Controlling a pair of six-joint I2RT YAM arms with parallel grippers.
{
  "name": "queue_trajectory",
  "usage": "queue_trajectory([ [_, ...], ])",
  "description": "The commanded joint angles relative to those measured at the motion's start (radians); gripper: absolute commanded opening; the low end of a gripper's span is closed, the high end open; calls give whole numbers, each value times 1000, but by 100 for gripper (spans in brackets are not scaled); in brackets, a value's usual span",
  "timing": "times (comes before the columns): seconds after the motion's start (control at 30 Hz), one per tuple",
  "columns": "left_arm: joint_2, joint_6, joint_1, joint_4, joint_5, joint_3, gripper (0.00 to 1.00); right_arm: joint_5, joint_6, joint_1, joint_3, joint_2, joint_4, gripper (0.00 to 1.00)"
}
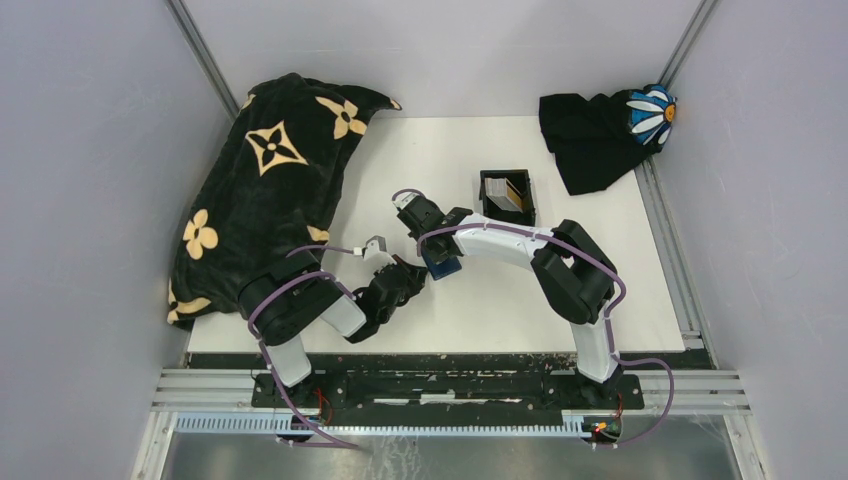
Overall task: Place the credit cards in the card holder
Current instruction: Close the card holder at the center of the board.
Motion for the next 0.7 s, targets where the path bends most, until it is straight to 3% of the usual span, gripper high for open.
queue_trajectory([
  [0.0, 47, -11, -5, -152, 25, -13, 3, -28, 18, 3, 2, -5, 5, 11],
  [0.67, 55, -17, -6, -141, 29, -17, 3, -27, 29, 3, -14, -2, 7, 11],
])
